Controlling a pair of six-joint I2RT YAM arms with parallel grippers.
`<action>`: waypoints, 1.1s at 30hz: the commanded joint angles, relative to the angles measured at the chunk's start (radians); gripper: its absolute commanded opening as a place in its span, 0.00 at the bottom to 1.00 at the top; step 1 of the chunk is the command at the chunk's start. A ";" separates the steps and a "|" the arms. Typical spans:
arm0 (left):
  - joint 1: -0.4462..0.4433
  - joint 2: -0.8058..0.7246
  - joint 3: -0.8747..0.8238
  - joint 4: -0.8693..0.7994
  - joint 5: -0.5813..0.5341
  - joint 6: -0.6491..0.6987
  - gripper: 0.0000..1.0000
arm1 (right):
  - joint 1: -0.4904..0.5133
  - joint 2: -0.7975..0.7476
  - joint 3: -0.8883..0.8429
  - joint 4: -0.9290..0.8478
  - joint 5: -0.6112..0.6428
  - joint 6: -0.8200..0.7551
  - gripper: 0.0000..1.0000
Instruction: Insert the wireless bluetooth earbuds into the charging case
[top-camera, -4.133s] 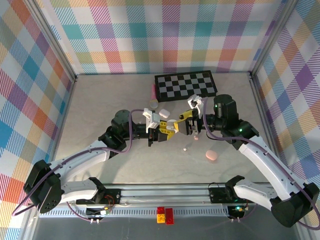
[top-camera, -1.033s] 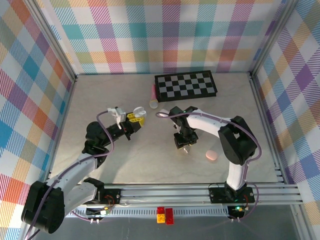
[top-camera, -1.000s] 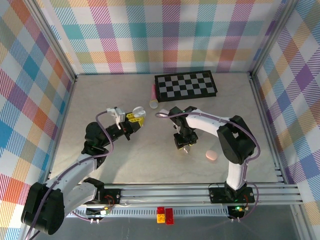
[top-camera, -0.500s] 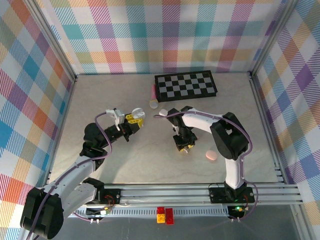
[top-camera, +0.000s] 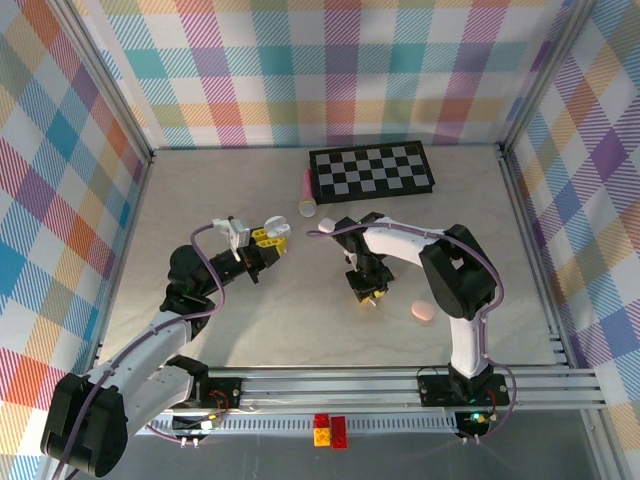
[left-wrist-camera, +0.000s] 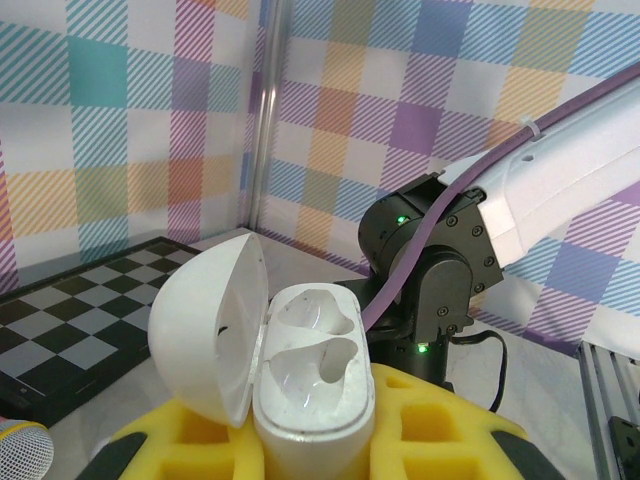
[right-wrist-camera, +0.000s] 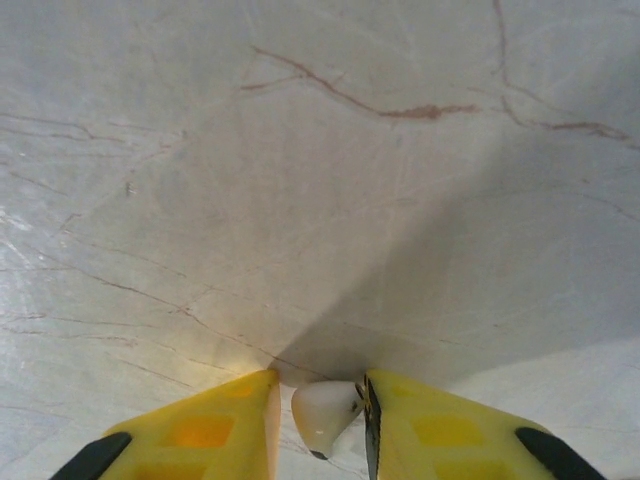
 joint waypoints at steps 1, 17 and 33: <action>0.010 -0.005 0.022 0.002 0.022 0.009 0.03 | 0.004 0.036 0.010 -0.009 0.025 -0.003 0.27; -0.041 0.049 0.067 -0.021 -0.021 0.077 0.01 | 0.001 -0.228 -0.065 0.093 -0.018 0.042 0.22; -0.305 0.215 0.145 -0.003 -0.316 0.259 0.02 | -0.106 -0.658 -0.036 0.266 -0.305 0.130 0.20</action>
